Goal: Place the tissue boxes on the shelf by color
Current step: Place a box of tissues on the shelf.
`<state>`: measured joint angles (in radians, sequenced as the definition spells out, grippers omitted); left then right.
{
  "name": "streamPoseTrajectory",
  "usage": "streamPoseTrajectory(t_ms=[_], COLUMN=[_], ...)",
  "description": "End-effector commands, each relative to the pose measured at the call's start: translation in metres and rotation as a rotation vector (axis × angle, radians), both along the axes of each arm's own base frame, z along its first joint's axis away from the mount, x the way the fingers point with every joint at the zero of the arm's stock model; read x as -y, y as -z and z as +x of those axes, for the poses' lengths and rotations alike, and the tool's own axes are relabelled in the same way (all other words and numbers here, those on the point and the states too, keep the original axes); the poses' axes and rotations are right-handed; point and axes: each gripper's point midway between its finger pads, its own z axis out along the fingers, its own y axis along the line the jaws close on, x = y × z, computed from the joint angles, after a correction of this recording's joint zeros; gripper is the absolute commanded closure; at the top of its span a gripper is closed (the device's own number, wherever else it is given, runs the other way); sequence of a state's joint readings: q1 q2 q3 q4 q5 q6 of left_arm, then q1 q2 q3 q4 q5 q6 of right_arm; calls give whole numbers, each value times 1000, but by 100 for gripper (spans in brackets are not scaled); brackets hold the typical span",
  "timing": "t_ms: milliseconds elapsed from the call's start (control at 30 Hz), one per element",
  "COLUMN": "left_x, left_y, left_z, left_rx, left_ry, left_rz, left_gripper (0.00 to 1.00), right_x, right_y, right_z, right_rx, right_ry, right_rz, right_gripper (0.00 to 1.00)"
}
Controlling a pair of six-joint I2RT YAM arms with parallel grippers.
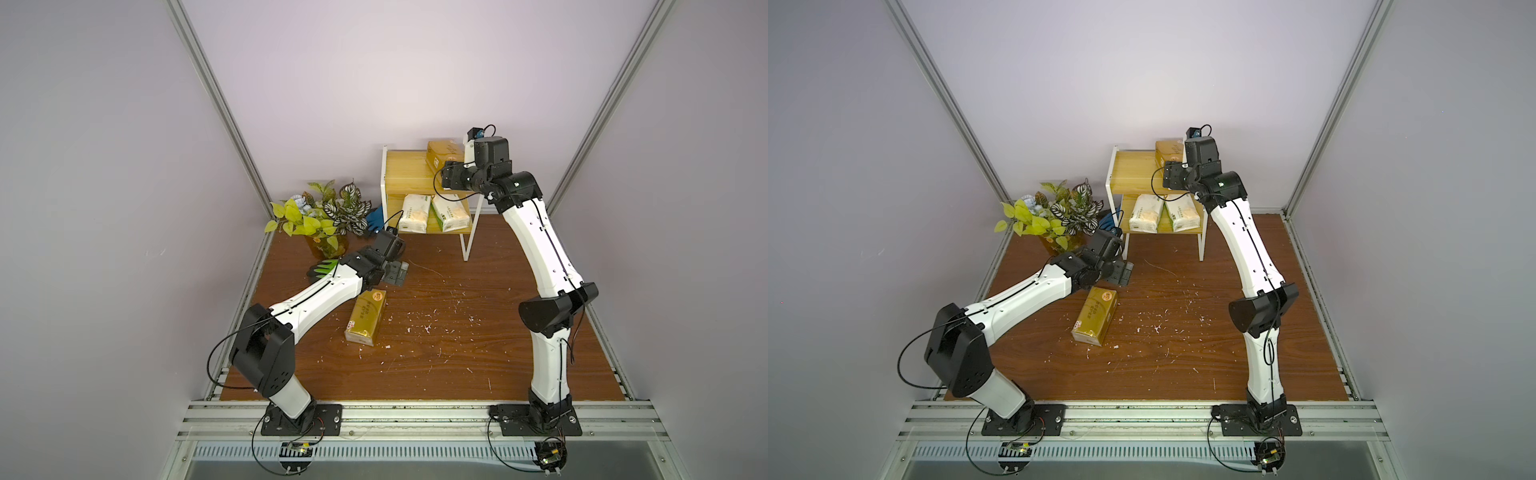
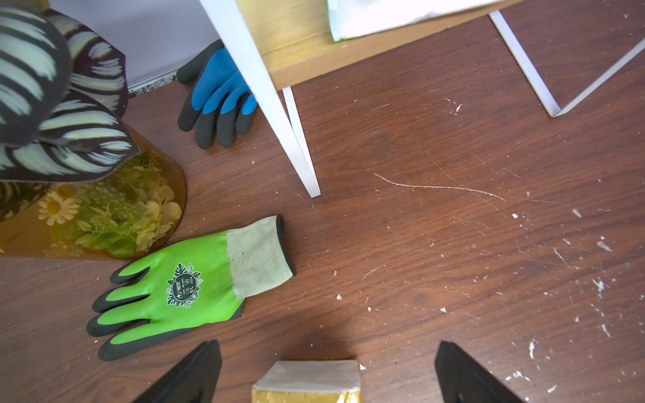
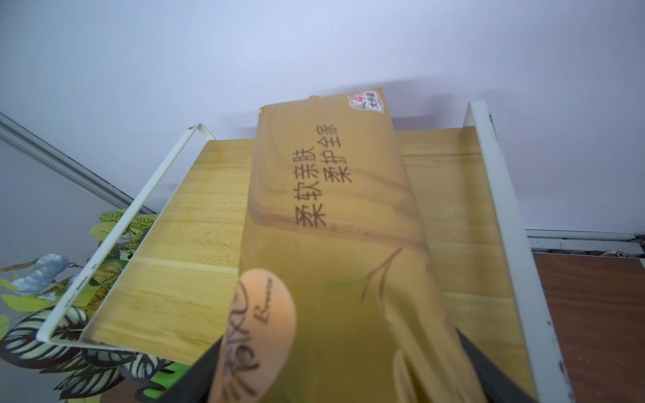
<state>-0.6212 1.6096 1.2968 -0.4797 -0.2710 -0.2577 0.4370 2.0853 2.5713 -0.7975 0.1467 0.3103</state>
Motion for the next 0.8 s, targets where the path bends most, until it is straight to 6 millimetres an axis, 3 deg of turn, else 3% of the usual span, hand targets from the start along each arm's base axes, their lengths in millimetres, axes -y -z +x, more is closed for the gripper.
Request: streamPoseTrajectory(t_ms=[0,33,367,767], left_x=[-12,-12,-12,-24], left_y=[-9,-9,-11,-17], left_z=[-2,-2,-3,-12], left_rx=[13,12,17,17], left_ry=[-27,-26,-22,-41], left_rz=[10,7,6,32], left_gripper=[0,0,0,0], right_x=[-2,-1,2,32], right_y=[-47,-43,-35,-36], right_z=[-14,-13,-32,-77], right_rx=[107,98,53,97], right_ry=[-25,-22,-11,63], right_rz=[82,75,6,8], right_gripper=[9,1,1,1])
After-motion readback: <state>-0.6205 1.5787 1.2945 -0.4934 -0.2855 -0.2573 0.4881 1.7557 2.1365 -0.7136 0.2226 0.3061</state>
